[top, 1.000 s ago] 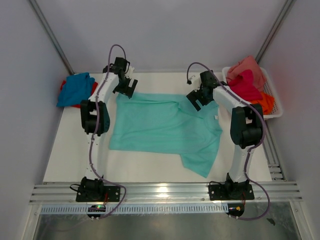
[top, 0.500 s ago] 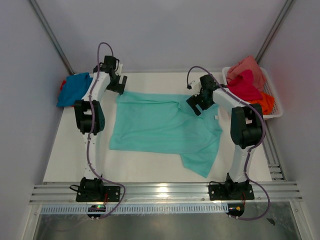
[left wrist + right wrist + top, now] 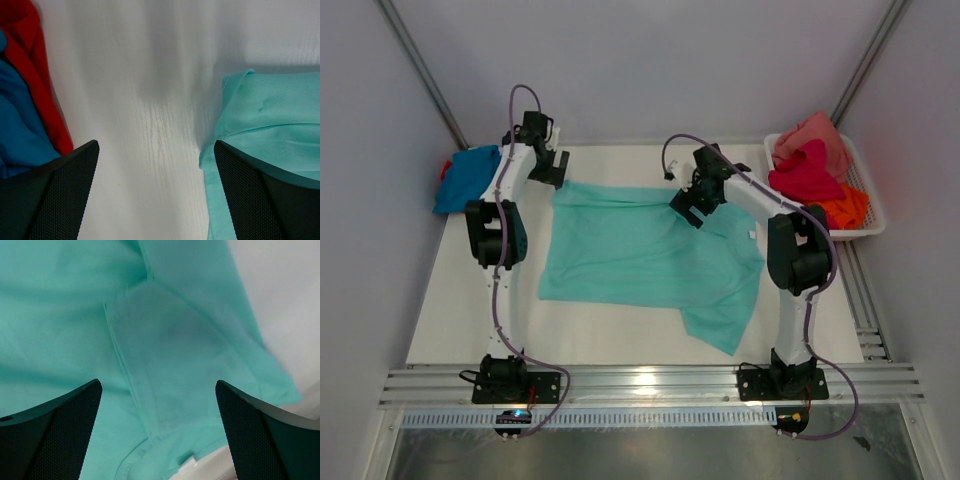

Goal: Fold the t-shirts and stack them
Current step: Flatten the tshirt out

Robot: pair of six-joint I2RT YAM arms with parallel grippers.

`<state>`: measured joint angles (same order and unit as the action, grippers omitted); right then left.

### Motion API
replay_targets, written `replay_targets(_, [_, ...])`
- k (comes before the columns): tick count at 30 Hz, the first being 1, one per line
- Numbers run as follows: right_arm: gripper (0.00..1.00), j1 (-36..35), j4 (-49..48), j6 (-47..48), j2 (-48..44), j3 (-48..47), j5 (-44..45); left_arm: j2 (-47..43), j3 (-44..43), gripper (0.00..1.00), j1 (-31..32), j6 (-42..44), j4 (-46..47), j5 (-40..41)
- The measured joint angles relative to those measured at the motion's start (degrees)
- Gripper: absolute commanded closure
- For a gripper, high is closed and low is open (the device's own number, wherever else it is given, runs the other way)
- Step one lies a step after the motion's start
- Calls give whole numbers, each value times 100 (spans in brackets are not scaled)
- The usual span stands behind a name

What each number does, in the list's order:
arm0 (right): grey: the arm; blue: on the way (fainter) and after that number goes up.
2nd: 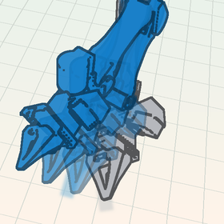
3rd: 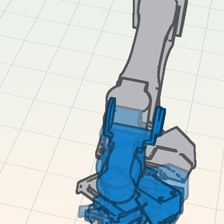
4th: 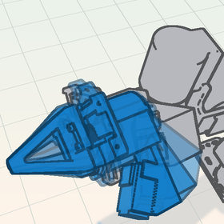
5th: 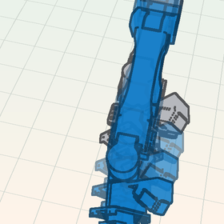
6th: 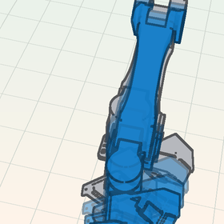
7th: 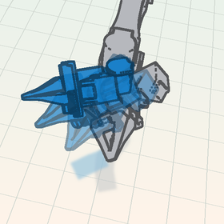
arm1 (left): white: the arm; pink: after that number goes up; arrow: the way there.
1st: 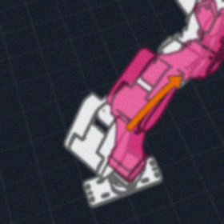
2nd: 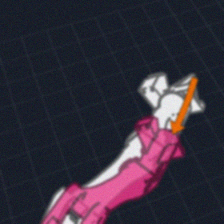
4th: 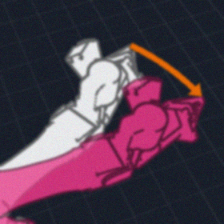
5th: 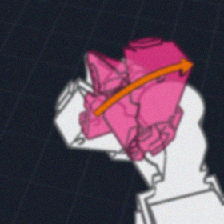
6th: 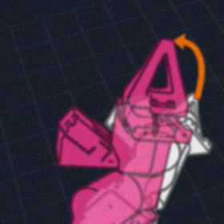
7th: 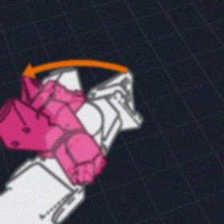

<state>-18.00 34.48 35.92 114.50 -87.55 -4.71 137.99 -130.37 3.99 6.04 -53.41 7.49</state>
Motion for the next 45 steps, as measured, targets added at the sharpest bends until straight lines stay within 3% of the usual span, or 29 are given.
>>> replay_targets(12, [5,-588,247,-225,1873,-2973,149,-61,68,1,0,-4,4,4])
replay_targets(32, [7,-577,892,-1322,1394,-2020,953,-157,140,1,-85,-48,0,-63])
replay_targets(35, [10,-581,955,-1362,1285,-1956,951,-157,140,1,-85,-74,-2,-63])
replay_targets(38, [20,-592,1034,-1366,1106,-1869,940,-157,140,1,-87,-96,-2,-66])
replay_targets(45, [23,-629,1182,-1375,861,-1823,568,-157,140,1,-87,-114,-2,-66])
